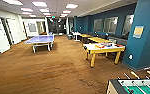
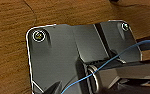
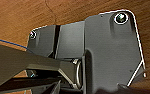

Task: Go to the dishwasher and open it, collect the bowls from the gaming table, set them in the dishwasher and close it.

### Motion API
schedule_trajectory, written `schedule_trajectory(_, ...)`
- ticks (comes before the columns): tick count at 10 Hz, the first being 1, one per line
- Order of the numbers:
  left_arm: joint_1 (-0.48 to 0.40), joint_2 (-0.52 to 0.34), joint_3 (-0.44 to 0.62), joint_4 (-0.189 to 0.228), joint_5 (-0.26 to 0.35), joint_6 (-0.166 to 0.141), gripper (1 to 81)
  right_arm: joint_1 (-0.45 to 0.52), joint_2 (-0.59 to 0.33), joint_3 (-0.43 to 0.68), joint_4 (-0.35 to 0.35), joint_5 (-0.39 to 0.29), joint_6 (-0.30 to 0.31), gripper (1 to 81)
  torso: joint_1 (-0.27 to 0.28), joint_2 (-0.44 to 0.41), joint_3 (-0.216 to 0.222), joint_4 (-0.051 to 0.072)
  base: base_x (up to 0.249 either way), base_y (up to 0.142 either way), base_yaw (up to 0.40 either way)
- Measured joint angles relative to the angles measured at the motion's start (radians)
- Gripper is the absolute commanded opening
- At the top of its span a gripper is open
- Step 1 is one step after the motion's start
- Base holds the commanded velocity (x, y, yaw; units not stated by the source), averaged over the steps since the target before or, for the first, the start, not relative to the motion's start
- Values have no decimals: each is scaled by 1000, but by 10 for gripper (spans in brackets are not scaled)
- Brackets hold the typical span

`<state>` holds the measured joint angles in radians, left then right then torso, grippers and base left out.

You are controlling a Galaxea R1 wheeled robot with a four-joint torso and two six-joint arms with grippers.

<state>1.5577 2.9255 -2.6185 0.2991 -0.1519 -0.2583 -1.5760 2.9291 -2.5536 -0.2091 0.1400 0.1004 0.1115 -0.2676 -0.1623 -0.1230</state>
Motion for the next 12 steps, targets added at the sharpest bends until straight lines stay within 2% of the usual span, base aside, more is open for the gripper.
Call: schedule_trajectory(12,-2,17,0,0,3,0,811,-12,-7,0,0,35,0,811,0,0,0,0,157,0,0)
